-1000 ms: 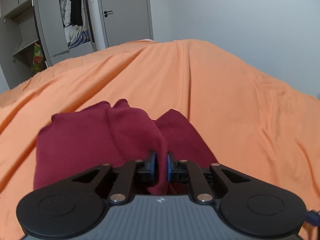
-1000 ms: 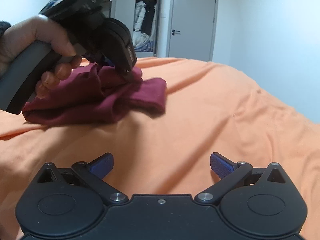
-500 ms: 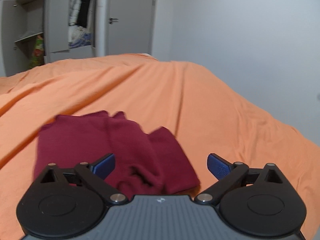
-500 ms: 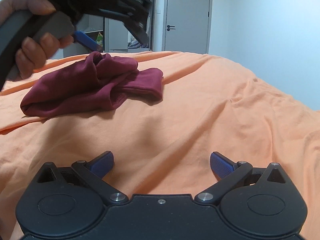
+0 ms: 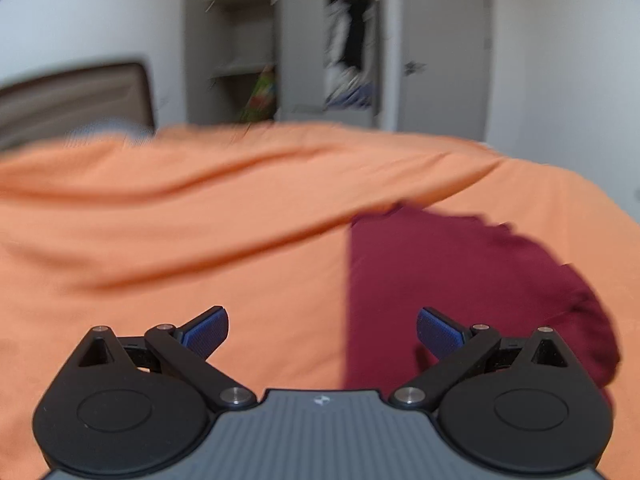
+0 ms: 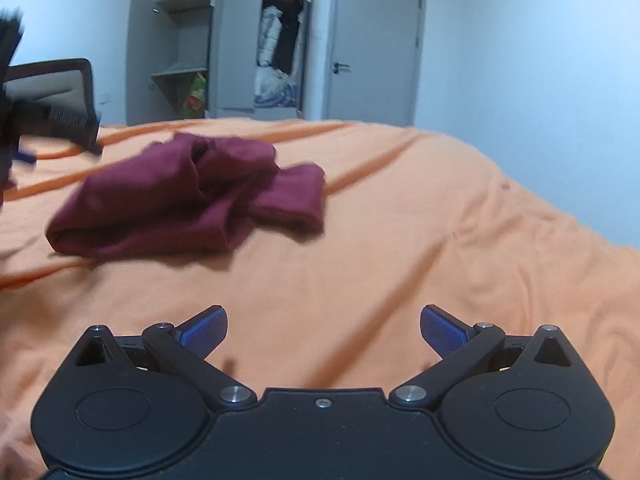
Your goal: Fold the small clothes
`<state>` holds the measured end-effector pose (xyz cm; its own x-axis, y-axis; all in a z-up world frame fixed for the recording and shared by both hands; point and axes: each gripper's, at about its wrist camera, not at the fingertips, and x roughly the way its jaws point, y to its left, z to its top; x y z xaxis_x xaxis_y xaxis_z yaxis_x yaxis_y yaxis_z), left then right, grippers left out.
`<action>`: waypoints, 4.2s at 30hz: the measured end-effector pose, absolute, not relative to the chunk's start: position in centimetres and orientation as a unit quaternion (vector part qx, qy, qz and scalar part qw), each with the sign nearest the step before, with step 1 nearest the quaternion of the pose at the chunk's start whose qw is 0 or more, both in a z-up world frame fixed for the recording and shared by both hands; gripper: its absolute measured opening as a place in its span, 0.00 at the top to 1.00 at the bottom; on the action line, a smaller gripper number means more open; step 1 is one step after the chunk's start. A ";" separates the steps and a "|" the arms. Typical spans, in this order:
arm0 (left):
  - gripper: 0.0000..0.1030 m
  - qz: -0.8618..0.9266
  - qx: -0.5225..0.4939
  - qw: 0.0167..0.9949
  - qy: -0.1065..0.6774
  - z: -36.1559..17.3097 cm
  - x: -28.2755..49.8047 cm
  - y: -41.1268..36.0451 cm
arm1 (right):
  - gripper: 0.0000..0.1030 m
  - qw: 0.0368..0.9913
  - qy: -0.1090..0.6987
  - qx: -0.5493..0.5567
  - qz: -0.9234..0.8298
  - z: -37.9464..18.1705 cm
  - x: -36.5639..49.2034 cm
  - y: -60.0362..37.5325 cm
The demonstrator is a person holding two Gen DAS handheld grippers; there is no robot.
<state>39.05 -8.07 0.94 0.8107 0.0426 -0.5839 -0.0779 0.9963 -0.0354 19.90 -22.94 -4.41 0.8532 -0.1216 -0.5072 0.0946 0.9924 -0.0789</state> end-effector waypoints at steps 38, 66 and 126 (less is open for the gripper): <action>0.01 0.002 -0.111 0.929 0.353 0.1 41.1 -5.3 | 0.96 0.969 0.175 0.172 0.003 1.4 36.3 -29.3; 0.00 -0.011 -0.063 0.926 0.373 -3.1 45.7 -10.7 | 0.01 0.970 0.234 0.018 -0.060 -5.2 37.2 -27.8; 0.01 -0.093 -0.152 0.898 0.401 -3.9 44.2 -6.1 | 0.00 0.944 0.261 0.201 0.030 -6.6 36.1 -34.8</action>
